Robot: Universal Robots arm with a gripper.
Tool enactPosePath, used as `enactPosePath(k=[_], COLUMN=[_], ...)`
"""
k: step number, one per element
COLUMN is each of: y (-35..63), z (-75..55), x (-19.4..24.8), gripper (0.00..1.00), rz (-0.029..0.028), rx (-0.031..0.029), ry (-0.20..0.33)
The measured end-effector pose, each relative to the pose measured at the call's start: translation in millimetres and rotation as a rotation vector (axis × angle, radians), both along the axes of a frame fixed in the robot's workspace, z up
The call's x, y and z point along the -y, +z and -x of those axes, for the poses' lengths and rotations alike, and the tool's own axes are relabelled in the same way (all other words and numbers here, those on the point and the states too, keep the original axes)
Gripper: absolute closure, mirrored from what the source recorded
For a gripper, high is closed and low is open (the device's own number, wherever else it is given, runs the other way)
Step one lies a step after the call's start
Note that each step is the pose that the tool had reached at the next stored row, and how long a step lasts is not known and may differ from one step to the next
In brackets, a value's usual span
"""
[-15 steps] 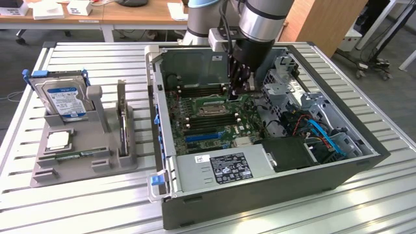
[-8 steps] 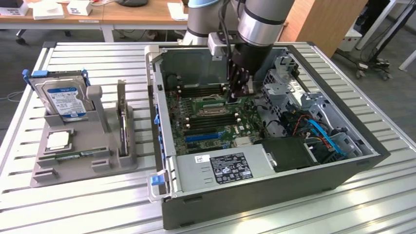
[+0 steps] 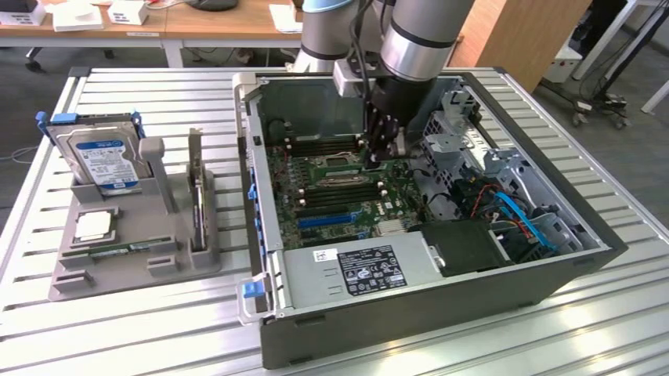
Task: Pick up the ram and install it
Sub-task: 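Insert the ram into the slot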
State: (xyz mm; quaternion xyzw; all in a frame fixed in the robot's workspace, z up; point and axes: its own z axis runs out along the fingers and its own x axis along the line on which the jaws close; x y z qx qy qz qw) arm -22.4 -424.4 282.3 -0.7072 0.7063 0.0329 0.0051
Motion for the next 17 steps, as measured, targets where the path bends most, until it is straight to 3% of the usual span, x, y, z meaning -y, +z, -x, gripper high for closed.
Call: enactPosePath(k=[17], y=[-9.4], z=[0.0], x=[0.0], gripper=[0.89], rz=[0.0001], rx=[0.0], ry=[0.0])
